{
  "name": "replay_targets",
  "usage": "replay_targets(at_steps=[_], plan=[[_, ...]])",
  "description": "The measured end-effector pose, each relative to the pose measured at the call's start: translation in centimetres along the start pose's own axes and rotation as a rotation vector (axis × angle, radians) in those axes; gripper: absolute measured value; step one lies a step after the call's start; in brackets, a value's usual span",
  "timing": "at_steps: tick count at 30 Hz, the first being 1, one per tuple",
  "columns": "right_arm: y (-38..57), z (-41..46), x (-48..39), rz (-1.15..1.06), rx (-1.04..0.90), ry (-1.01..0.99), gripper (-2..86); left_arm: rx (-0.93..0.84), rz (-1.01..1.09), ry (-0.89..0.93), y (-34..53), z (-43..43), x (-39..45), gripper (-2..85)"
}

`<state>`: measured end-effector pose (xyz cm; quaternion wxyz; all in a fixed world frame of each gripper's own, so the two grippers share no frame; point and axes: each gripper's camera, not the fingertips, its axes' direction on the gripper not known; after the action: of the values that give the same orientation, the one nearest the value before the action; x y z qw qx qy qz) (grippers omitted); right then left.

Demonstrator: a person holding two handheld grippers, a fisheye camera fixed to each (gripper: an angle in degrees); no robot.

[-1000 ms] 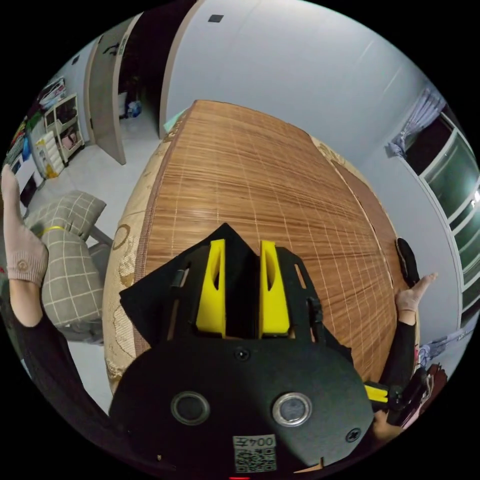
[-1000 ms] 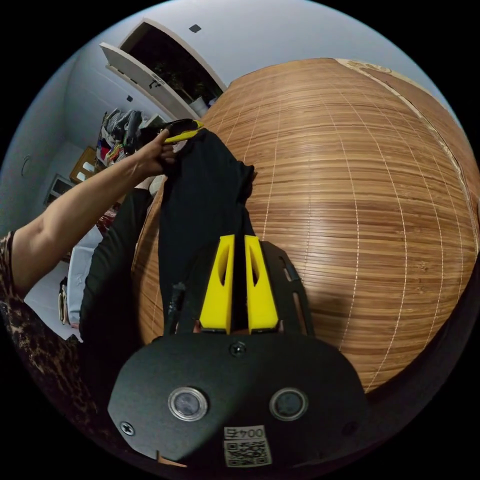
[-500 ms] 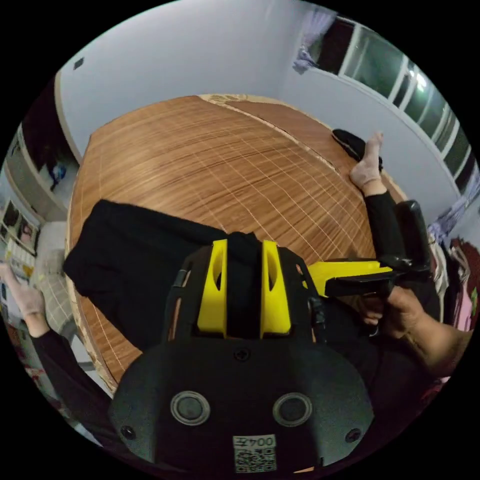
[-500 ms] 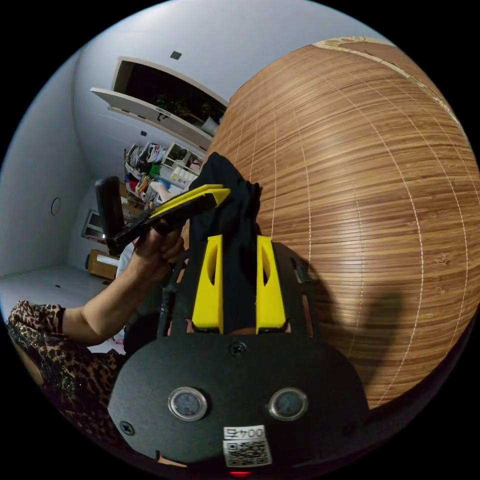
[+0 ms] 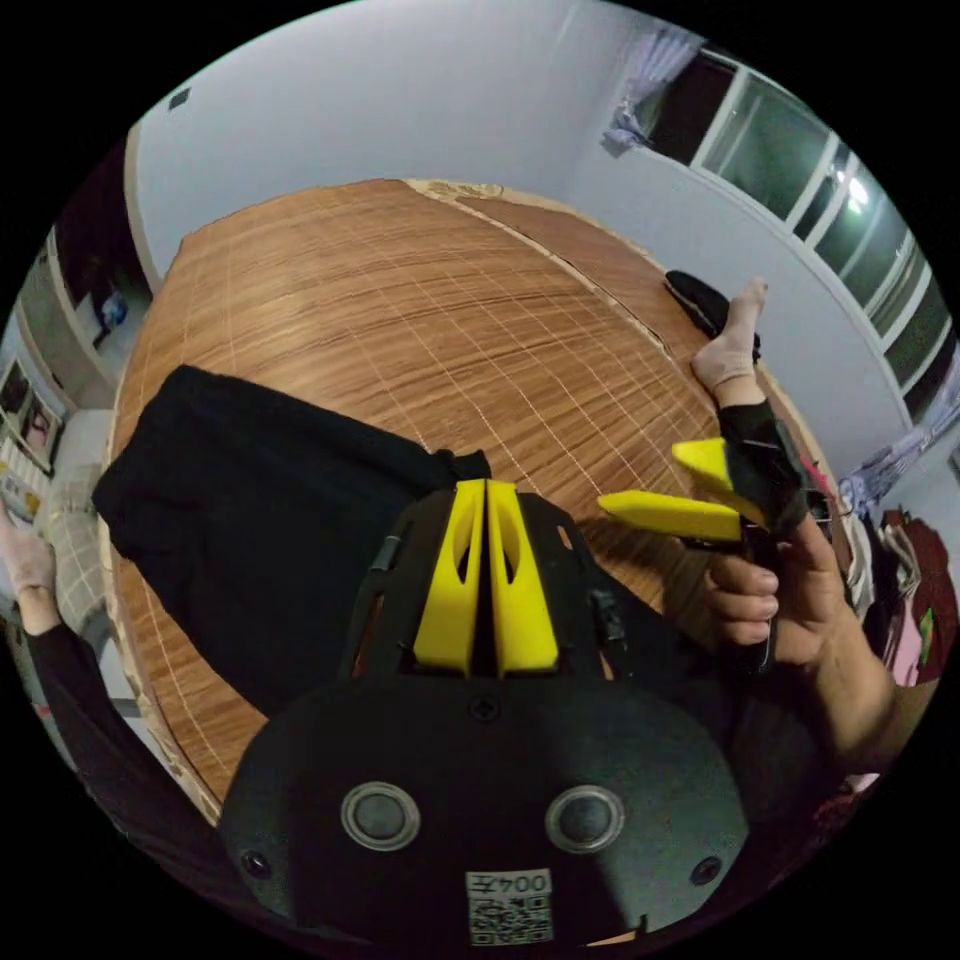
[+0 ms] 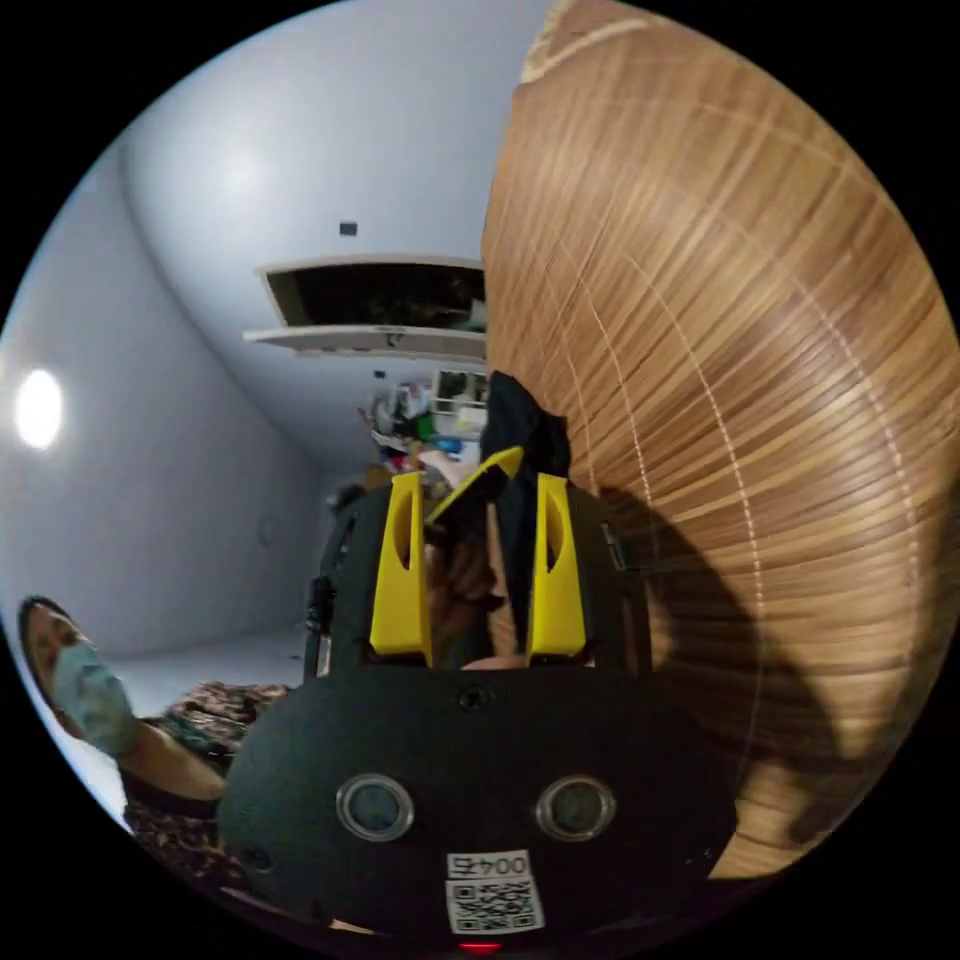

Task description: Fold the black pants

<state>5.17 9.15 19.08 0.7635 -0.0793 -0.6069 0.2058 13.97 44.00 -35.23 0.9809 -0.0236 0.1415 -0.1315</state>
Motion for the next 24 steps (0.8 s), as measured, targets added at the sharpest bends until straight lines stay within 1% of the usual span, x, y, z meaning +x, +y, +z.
replay_targets(at_steps=[2, 5, 9, 12, 19, 24], plan=[[-1.6, -0.4, 0.4, 0.027, -0.015, -0.033, 16.9, 0.011, -0.044, 0.028, 0.8, -0.3, -0.8, 0.3], [-4.5, -0.1, 0.6, 0.059, -0.079, -0.011, 18.5, 0.042, -0.060, 0.073, 1.9, -0.9, -1.2, 0.2], [-8.7, 1.5, 2.0, 0.114, -0.189, 0.050, 20.1, 0.056, -0.059, 0.078, 3.0, -1.4, -1.6, 0.1], [-10.3, 3.0, 3.0, 0.140, -0.253, 0.037, 20.5, 0.070, -0.071, 0.085, 3.7, -1.8, -2.1, 0.1], [-12.0, 4.8, 5.3, 0.175, -0.271, 0.054, 20.4, 0.088, -0.016, 0.074, 4.9, -2.6, -1.9, 0.2], [-13.4, 6.5, 5.9, 0.158, -0.243, 0.062, 18.0, 0.081, 0.059, 0.055, 6.0, -3.0, -1.5, 0.4]])
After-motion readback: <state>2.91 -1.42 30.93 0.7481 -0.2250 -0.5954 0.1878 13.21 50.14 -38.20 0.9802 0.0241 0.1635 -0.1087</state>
